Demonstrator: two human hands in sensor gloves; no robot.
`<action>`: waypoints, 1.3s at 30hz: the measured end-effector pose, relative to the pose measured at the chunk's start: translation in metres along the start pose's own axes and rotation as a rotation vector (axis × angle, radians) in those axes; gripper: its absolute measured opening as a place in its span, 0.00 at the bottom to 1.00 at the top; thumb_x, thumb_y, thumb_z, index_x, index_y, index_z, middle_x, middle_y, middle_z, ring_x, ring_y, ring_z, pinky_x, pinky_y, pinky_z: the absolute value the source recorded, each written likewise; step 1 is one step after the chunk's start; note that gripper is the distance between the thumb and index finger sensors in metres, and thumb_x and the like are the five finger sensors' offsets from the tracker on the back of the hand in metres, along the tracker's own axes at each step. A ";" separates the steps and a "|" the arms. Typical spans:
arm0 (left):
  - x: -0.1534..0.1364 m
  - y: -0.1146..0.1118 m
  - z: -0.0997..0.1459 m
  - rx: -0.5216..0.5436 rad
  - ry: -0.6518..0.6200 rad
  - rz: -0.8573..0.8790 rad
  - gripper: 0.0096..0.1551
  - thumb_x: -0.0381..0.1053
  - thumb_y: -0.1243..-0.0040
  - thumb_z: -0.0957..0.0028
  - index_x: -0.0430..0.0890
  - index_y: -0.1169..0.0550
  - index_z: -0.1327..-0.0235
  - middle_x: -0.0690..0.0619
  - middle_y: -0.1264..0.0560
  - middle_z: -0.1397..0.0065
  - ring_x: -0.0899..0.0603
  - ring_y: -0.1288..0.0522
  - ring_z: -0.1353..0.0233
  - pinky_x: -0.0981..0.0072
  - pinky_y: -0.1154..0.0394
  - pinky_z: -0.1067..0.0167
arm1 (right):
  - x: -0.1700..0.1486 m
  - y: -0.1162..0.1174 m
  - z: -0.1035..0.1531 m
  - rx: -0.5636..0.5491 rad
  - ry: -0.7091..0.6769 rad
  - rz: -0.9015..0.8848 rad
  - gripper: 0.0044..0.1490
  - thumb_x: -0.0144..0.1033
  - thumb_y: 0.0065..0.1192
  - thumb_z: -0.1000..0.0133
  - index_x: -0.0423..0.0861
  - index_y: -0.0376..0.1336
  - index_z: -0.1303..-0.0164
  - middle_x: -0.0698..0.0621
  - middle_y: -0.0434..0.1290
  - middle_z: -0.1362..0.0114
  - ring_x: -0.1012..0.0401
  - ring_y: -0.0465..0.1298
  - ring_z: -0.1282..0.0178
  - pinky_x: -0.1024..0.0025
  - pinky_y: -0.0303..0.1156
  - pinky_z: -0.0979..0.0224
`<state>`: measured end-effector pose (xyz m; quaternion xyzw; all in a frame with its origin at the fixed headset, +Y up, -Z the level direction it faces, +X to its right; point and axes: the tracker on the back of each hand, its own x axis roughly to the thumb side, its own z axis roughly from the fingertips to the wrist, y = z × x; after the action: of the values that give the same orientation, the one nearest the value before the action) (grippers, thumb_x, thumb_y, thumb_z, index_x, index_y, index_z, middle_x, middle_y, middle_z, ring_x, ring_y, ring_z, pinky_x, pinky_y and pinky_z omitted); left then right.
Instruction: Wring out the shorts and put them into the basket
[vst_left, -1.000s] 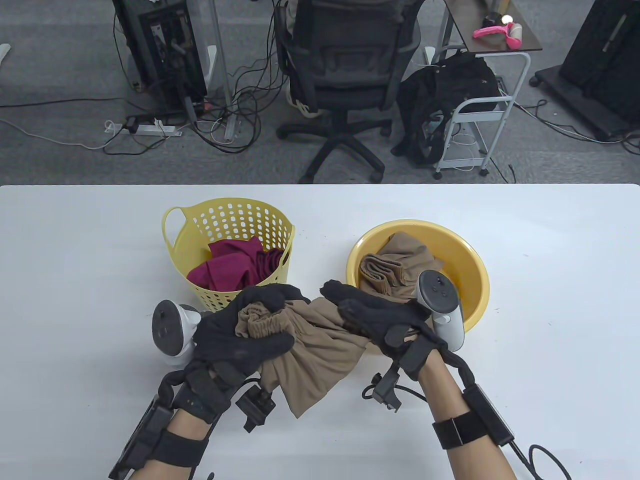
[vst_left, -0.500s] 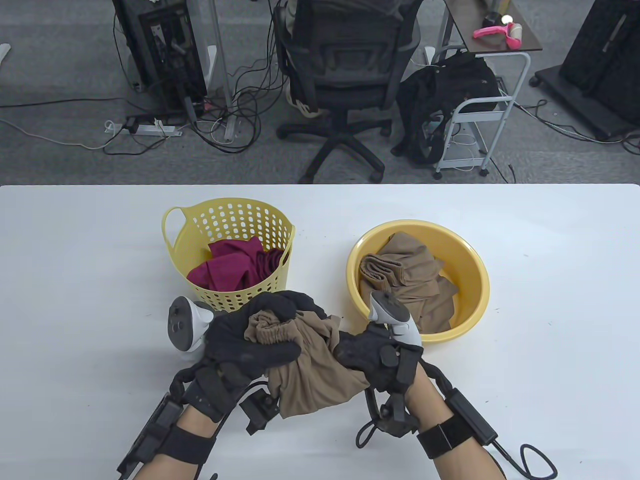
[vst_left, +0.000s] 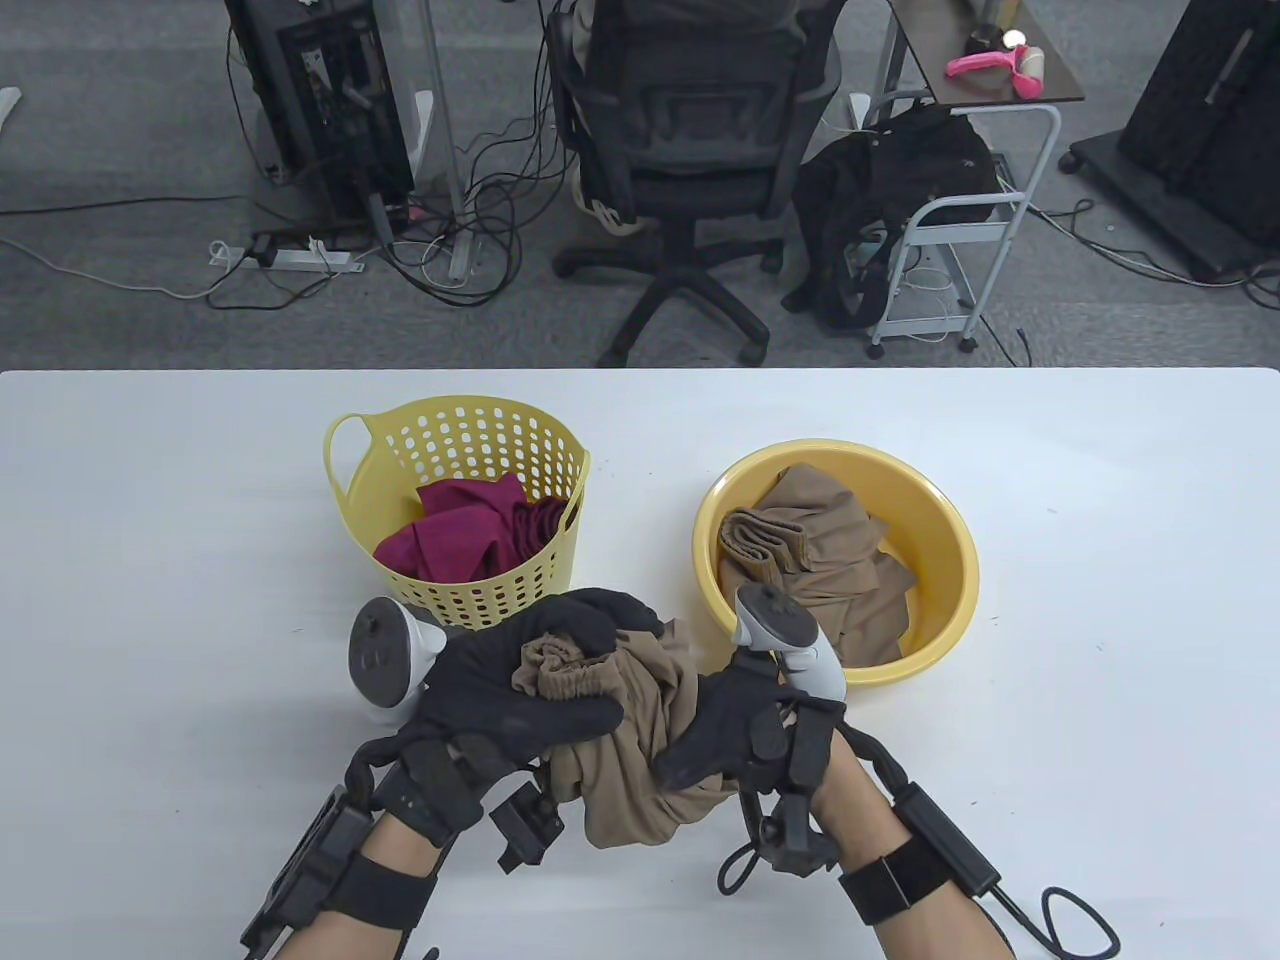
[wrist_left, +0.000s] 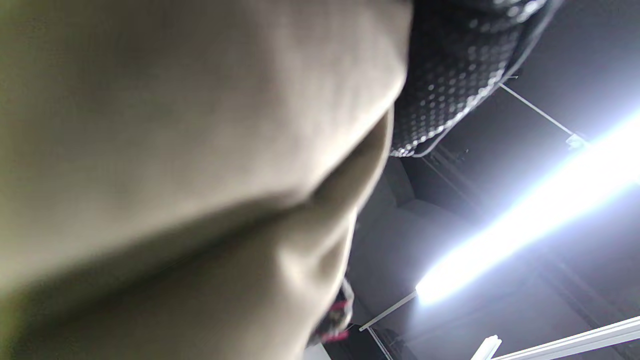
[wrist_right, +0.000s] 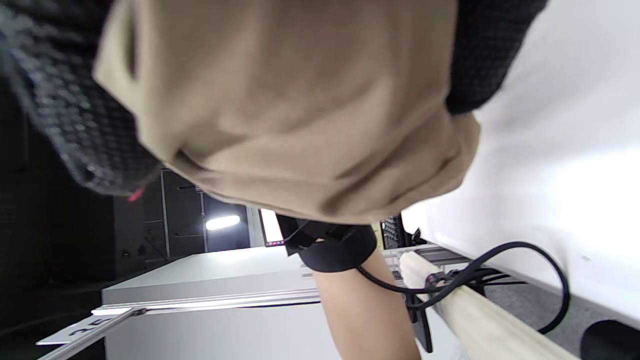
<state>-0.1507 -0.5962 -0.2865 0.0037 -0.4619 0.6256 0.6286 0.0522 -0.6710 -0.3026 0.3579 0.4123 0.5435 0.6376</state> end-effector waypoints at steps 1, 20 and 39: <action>0.000 0.000 0.000 0.001 0.003 -0.004 0.33 0.52 0.20 0.49 0.58 0.29 0.36 0.44 0.28 0.22 0.30 0.26 0.23 0.27 0.36 0.31 | 0.002 0.000 0.001 -0.010 0.001 0.025 0.74 0.61 0.83 0.55 0.32 0.44 0.19 0.38 0.65 0.28 0.46 0.77 0.41 0.63 0.80 0.44; -0.002 0.002 0.010 0.116 0.161 -0.286 0.31 0.58 0.24 0.45 0.56 0.30 0.35 0.41 0.28 0.24 0.32 0.24 0.29 0.30 0.30 0.34 | 0.038 0.008 0.016 -0.388 0.091 0.671 0.60 0.52 0.89 0.61 0.37 0.57 0.30 0.49 0.73 0.42 0.58 0.79 0.56 0.69 0.78 0.58; -0.010 -0.010 0.012 0.226 0.375 -0.618 0.29 0.66 0.35 0.38 0.50 0.30 0.36 0.38 0.21 0.37 0.37 0.15 0.46 0.41 0.20 0.48 | 0.055 0.029 0.016 -0.689 0.202 1.320 0.50 0.49 0.90 0.62 0.40 0.63 0.38 0.52 0.76 0.49 0.59 0.80 0.61 0.68 0.78 0.61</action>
<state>-0.1476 -0.6127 -0.2796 0.0976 -0.2437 0.4433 0.8570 0.0593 -0.6125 -0.2778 0.2592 -0.0249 0.9415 0.2141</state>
